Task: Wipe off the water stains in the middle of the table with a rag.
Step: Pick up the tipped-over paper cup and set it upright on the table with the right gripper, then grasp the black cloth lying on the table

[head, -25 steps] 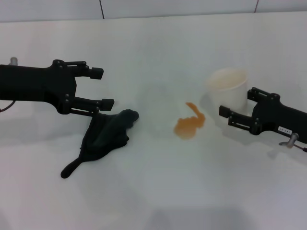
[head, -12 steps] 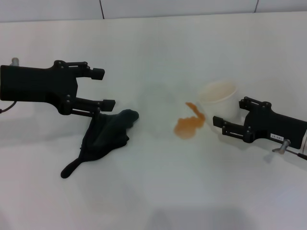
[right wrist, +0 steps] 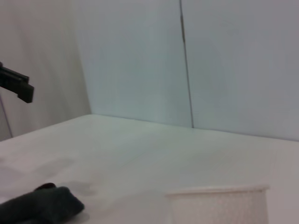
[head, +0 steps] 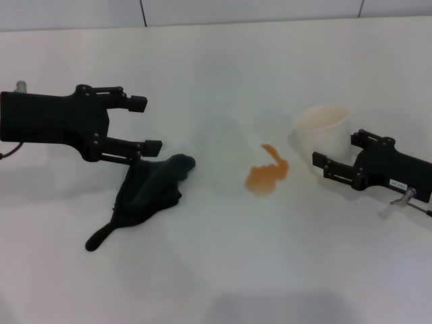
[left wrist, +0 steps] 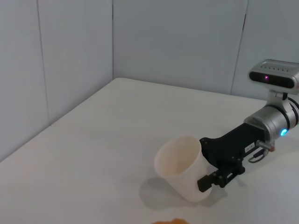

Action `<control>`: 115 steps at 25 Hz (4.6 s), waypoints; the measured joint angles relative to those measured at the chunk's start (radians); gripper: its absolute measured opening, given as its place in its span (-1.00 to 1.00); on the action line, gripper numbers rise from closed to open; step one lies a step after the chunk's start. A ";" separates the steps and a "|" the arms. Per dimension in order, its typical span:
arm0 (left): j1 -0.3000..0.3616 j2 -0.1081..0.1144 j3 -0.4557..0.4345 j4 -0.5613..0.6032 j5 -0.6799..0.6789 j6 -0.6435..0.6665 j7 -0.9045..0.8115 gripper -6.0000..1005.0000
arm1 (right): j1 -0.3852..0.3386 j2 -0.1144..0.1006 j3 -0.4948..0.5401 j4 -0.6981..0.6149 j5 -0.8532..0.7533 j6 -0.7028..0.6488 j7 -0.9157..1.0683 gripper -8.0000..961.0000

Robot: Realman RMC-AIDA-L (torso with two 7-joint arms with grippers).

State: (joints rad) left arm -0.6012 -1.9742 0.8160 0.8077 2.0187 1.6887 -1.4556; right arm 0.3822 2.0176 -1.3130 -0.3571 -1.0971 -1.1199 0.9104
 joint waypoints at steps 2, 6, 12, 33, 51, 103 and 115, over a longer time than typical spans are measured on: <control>0.000 0.000 0.000 0.000 0.000 0.000 0.000 0.64 | 0.000 -0.001 0.001 -0.003 0.005 0.011 0.000 0.54; 0.000 0.000 0.000 0.001 0.000 0.000 0.000 0.64 | -0.002 -0.002 0.002 -0.004 0.023 0.020 -0.001 0.54; -0.001 0.001 0.000 0.001 0.000 0.000 0.000 0.64 | -0.002 -0.004 0.017 -0.002 0.027 0.032 -0.001 0.54; -0.027 0.002 0.002 0.002 0.003 -0.003 -0.005 0.62 | -0.042 -0.006 0.042 0.003 0.031 0.030 0.000 0.60; -0.029 0.004 0.000 0.002 0.002 -0.001 -0.004 0.61 | -0.111 -0.013 0.039 -0.064 0.018 0.012 0.032 0.76; -0.030 0.004 0.000 0.002 0.001 -0.008 0.000 0.58 | -0.178 -0.016 0.144 -0.944 -0.630 -0.275 0.726 0.74; -0.027 0.008 0.002 0.002 0.013 -0.021 -0.017 0.57 | -0.141 -0.015 0.144 -1.034 -0.738 -0.330 0.841 0.73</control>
State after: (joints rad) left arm -0.6287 -1.9665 0.8184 0.8099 2.0318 1.6674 -1.4728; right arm 0.2415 2.0024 -1.1688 -1.3914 -1.8355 -1.4496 1.7515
